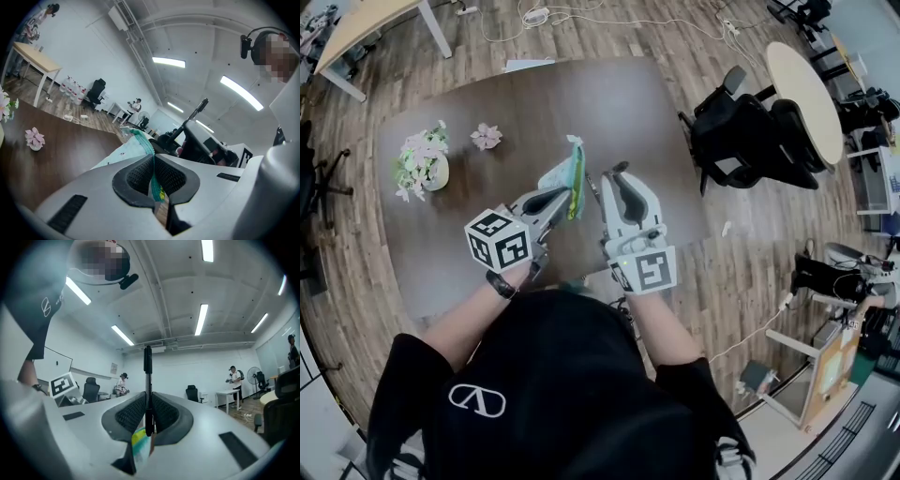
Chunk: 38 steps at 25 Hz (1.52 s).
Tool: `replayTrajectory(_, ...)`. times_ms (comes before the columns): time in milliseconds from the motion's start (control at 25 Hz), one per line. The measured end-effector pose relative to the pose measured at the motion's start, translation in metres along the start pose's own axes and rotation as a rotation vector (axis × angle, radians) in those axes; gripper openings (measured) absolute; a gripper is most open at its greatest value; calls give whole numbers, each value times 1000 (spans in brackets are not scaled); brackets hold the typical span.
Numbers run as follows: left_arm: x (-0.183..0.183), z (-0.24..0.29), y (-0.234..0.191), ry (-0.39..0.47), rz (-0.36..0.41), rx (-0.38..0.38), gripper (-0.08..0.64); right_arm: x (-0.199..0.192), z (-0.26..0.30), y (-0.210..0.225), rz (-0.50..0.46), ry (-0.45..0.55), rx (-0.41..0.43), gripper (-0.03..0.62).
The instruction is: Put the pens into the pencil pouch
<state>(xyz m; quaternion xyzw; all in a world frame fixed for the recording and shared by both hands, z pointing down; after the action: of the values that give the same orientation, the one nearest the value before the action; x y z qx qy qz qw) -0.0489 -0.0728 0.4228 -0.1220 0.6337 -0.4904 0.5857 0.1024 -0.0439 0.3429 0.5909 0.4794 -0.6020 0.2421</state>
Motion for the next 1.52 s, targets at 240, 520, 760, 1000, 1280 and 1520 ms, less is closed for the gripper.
replayTrajectory(240,1,3,9,8,1,-17,14,3,11,-23,53,20,46,44)
replayTrajectory(520,4,0,19,25,-13,-49,14,-14,9,-19,131,-2,28,44)
replayTrajectory(760,2,3,23,19,-15,-61,14,-9,7,-16,166,22,26,44)
replayTrajectory(1000,4,5,25,31,-22,-77,14,-23,9,-18,171,-46,47,44)
replayTrajectory(1280,8,4,22,59,-19,-78,14,-22,6,-20,158,-42,114,222)
replayTrajectory(1520,12,3,20,73,-18,-87,14,-14,3,-26,97,-46,215,201)
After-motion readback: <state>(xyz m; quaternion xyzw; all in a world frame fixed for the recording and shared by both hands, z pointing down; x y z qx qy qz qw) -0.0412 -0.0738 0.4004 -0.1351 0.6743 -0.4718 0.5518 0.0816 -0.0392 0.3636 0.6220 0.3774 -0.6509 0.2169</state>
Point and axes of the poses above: the fingertips, and each gripper's own axes: z forward along the fingers, y to its right, x out of its top, the point moved 7 cm from there along -z, backward along the fingers, and after that the axes turned 13 degrees about -z, right-handed, at the moved point
